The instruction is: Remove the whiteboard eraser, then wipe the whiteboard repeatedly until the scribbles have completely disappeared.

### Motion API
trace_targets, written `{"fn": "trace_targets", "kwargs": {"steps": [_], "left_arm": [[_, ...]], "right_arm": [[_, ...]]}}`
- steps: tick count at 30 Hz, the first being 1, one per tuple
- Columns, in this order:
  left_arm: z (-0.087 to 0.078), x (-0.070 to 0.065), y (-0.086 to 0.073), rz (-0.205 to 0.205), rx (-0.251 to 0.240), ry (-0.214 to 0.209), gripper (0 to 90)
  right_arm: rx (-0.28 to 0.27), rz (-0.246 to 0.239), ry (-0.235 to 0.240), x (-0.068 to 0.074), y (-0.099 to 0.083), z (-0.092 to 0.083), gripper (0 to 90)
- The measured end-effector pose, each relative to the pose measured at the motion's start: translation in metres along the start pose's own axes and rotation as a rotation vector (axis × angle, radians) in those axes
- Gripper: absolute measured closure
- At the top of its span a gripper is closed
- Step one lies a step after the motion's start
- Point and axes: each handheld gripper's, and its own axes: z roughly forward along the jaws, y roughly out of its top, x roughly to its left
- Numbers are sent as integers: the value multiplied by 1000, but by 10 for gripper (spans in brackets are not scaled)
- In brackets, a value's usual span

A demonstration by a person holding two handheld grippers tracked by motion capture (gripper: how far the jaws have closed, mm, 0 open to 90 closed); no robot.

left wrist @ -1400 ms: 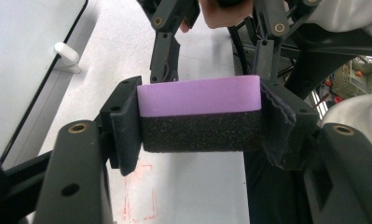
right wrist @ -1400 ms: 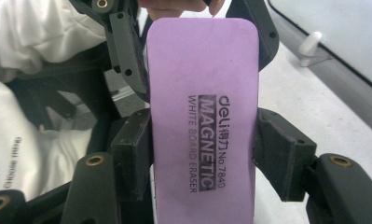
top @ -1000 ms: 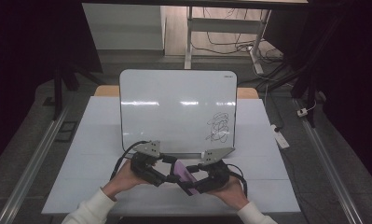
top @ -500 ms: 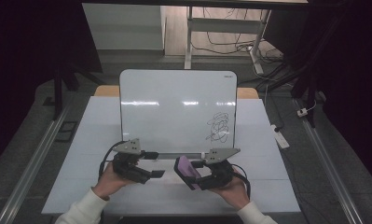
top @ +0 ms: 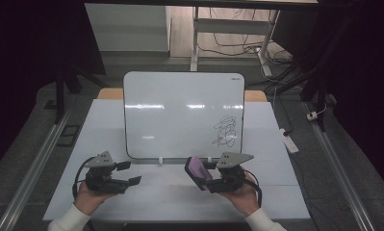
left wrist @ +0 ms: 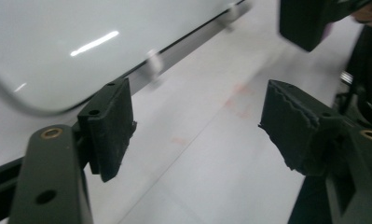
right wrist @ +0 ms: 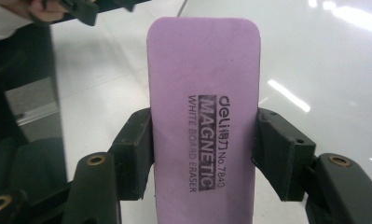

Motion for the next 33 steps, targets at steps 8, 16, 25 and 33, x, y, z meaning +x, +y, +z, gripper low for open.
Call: {"fn": "trace_targets", "kwargs": {"steps": [8,16,25,33], "left_arm": [[-15,12,-26,-82,4,62,235],[-19,18,-32,-122,-5,89,223],[-15,17,-30,-114,3,91,204],[-10,15,-30,-109,18,81,202]], "right_arm": [[-23,-9,-120,-4,0,-10,404],[-44,14,-173,-9,-2,-15,405],[-60,7,-264,-12,-1,-21,404],[-46,-12,-405,-24,3,-26,404]]}}
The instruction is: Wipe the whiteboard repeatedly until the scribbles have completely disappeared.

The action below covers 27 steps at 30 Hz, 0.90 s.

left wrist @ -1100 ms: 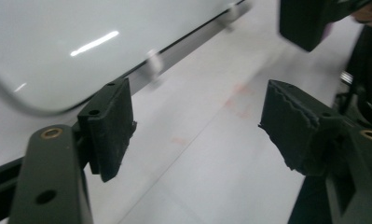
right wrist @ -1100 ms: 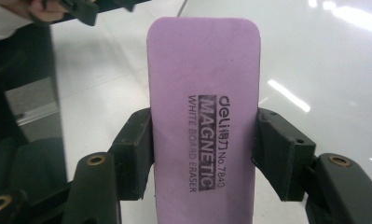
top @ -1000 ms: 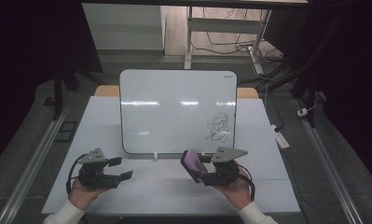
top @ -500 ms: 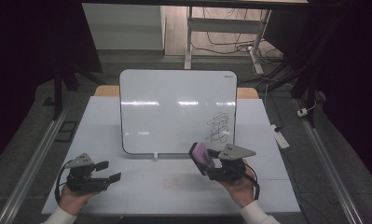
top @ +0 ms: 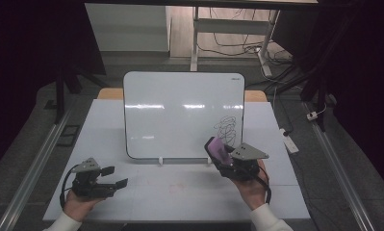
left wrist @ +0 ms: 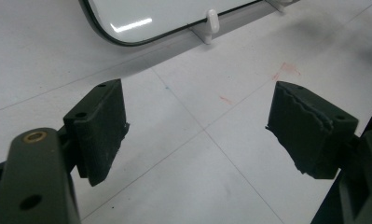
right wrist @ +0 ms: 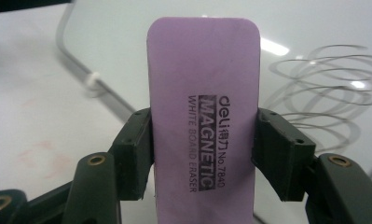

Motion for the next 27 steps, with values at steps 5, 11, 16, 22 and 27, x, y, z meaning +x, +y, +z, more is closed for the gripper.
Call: {"fn": "trace_targets", "kwargs": {"steps": [5,11,16,22,27], "left_arm": [[3,-1,0,5,10,-2,200],[4,0,0,2,11,-1,199],[4,0,0,5,13,-2,198],[3,2,-1,0,14,-4,198],[3,3,0,1,15,-7,198]], "right_arm": [[-15,26,-79,-14,5,-2,404],[-37,64,-158,-35,11,-4,405],[-37,77,-228,-47,22,3,405],[-56,108,-255,-62,32,16,405],[-56,110,-269,-67,36,22,405]]}}
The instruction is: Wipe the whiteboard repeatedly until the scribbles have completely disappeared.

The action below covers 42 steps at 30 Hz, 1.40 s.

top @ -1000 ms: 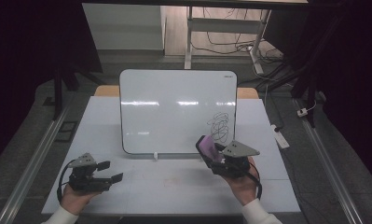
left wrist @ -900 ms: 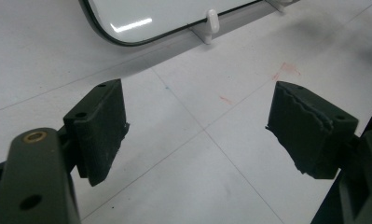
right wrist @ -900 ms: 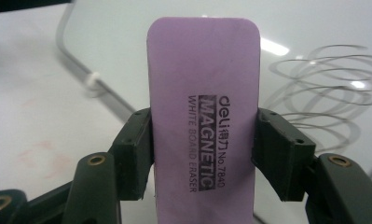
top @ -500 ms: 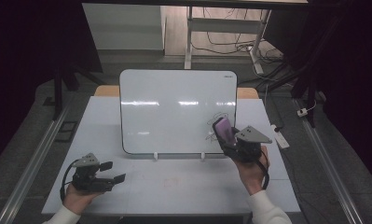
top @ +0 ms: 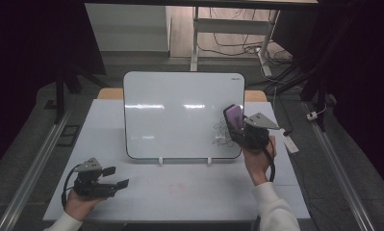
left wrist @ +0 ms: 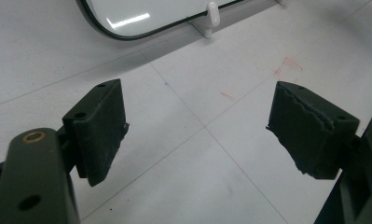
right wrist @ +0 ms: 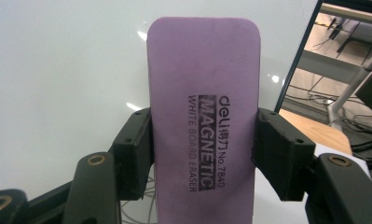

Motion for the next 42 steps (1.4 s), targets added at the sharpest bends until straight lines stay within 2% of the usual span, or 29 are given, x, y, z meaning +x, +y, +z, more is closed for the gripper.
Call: {"fn": "trace_targets", "kwargs": {"steps": [14,20,26,31,35,38,42], "left_arm": [[0,0,0,-6,-5,2,195],[-1,0,0,-6,-7,2,195],[-1,0,0,-6,-8,4,195],[-1,0,0,-7,-8,5,195],[-1,0,0,-1,-3,3,195],[-1,-1,-1,-3,-4,4,195],[-1,1,-1,-2,-3,2,196]], "right_arm": [[10,-14,-42,5,2,14,405],[32,-28,-26,10,0,20,406],[60,-77,-28,27,-5,25,407],[79,-114,3,45,-14,25,408],[98,-170,4,58,-20,25,408],[105,-144,22,51,-17,25,408],[83,-115,-27,36,-10,23,407]]}}
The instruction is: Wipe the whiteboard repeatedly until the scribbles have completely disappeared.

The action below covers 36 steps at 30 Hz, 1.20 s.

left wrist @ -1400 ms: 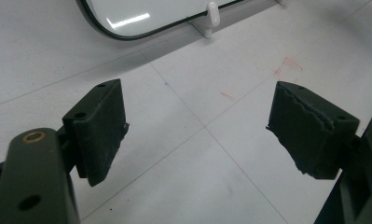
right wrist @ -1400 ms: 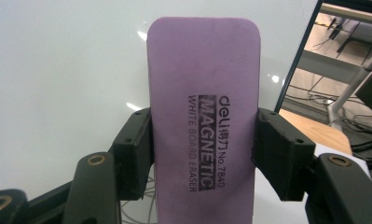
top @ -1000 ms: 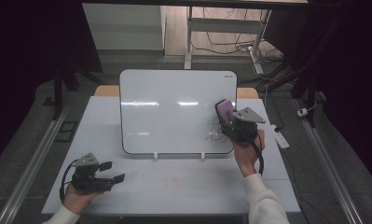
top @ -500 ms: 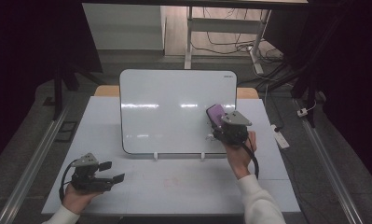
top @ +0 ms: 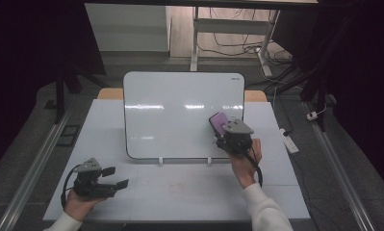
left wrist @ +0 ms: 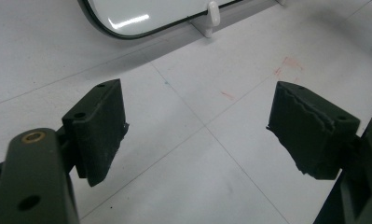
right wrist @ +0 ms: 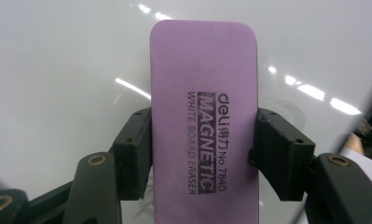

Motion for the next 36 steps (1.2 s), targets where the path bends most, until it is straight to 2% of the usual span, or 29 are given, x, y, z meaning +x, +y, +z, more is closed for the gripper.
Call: {"fn": "trace_targets", "kwargs": {"steps": [4,6,11,13,18,21,25,27,29,31,36], "left_arm": [[0,0,0,0,-1,1,196],[0,0,0,1,1,1,196],[1,-1,1,3,2,0,196],[1,-1,1,3,2,0,197],[0,-1,1,1,0,-3,197],[0,0,1,-2,-1,-6,197],[0,0,1,1,-1,-6,197],[-1,-1,1,2,-2,-6,197],[-1,-1,1,2,-3,-6,197],[-1,-1,1,2,-3,-7,198],[0,0,0,1,-1,-10,198]], "right_arm": [[-26,52,-29,-18,4,-1,407],[-32,77,-24,-23,5,-1,407],[-25,35,-36,-18,5,0,407],[-23,27,-32,-14,5,1,407],[-6,-48,-31,6,5,4,407],[0,-69,-11,19,1,5,408],[20,-130,12,39,-6,5,408],[27,-144,21,44,-9,5,408],[29,-147,31,43,-10,4,408],[31,-127,49,38,-9,3,408],[19,-90,-8,17,-8,0,407]]}}
